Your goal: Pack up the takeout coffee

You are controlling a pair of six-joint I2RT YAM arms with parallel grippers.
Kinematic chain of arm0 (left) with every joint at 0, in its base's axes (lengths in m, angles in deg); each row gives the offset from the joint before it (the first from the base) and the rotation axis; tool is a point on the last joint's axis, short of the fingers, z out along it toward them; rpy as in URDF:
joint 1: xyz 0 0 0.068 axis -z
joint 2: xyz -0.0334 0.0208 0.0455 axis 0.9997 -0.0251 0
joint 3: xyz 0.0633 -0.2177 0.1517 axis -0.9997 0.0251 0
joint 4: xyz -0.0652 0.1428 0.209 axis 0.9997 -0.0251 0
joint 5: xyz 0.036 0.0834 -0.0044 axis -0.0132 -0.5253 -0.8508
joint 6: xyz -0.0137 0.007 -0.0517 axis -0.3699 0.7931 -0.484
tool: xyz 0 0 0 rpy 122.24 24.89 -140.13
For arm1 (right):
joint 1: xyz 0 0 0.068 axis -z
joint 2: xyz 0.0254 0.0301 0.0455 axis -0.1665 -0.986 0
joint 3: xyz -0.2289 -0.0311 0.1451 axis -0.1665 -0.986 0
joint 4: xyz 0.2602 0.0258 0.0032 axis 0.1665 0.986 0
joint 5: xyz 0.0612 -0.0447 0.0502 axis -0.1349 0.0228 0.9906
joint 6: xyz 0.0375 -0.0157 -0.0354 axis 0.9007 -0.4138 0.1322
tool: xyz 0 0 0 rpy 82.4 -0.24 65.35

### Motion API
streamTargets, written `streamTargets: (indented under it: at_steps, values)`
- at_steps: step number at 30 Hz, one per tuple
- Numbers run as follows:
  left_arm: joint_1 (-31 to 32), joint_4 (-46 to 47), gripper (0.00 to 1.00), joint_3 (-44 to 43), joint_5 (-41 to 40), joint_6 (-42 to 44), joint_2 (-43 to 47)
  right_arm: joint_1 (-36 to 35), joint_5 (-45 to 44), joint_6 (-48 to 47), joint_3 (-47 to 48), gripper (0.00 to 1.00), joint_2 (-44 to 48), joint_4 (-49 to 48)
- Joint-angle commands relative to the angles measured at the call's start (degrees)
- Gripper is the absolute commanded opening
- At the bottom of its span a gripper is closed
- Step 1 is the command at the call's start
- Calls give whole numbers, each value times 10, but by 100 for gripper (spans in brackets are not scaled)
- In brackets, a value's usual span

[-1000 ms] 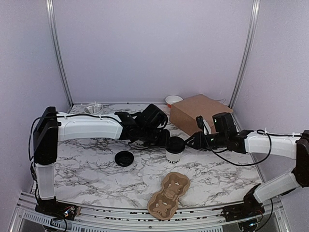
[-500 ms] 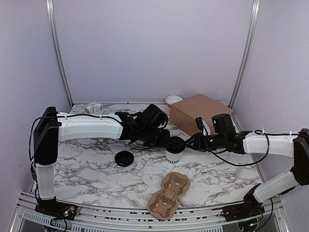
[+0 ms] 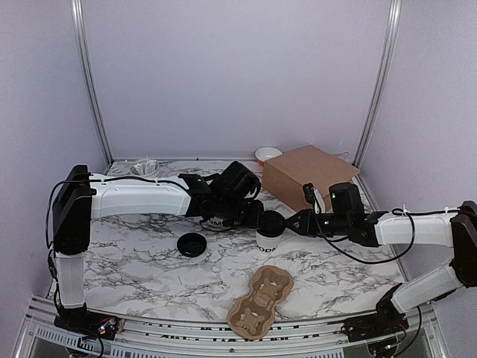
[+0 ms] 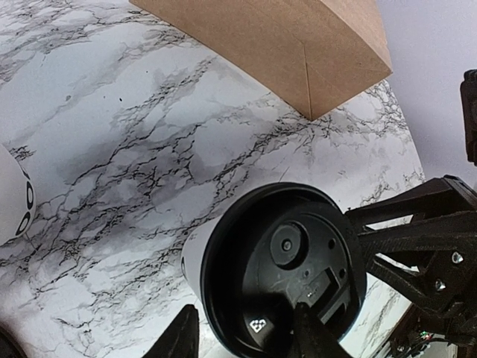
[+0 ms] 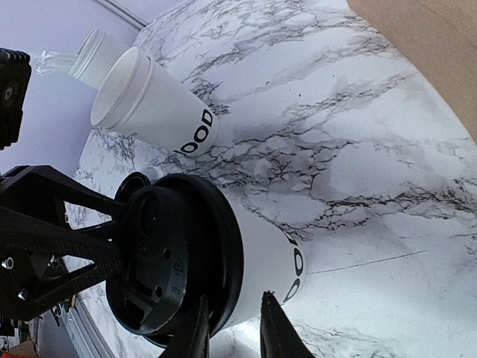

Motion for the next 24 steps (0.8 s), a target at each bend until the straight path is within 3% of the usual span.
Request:
streamTargets:
  at_steps: [1, 11, 24]
  values:
    - [2, -35, 44, 15, -8, 4, -24, -14, -34, 4, -27, 23, 4, 108]
    - [3, -37, 44, 2, 5, 38, -32, 22, -69, 11, 82, 31, 69, 149]
    - [3, -42, 44, -3, 10, 47, -36, 33, 15, -13, 116, 30, -35, 100]
